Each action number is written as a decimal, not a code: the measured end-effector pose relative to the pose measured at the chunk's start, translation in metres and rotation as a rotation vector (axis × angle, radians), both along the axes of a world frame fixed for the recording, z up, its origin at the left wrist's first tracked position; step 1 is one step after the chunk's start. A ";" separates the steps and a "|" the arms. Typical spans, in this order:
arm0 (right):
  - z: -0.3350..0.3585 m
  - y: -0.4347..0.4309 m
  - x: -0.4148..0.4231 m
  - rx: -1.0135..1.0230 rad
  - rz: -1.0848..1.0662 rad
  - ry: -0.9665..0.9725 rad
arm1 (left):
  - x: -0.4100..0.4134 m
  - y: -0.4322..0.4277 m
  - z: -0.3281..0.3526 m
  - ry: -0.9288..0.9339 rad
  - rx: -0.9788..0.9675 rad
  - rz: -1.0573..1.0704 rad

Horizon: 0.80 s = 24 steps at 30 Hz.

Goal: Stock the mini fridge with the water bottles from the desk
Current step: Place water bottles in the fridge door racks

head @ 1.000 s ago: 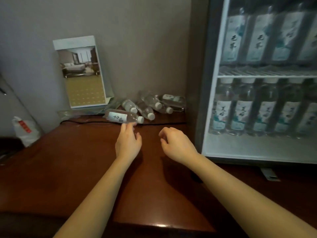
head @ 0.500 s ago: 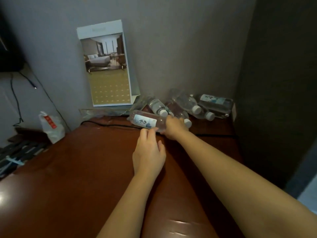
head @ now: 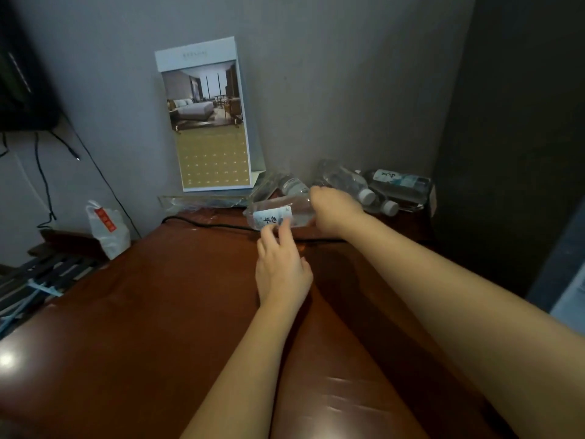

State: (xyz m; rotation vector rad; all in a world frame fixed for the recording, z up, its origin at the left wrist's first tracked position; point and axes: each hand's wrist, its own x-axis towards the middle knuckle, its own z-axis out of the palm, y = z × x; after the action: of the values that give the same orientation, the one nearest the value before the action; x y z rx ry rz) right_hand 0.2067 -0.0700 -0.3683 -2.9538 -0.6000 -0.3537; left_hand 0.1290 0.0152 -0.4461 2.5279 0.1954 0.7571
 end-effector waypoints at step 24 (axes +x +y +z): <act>-0.004 -0.083 -0.166 0.690 -0.040 0.300 | -0.042 -0.017 0.011 0.152 -0.626 -0.594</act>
State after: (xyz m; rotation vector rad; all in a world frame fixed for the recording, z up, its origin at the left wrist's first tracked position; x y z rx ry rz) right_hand 0.0409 -0.1525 -0.3723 -2.2897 -0.2975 -0.0841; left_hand 0.0868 -0.0013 -0.4353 1.8845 -0.2324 0.2129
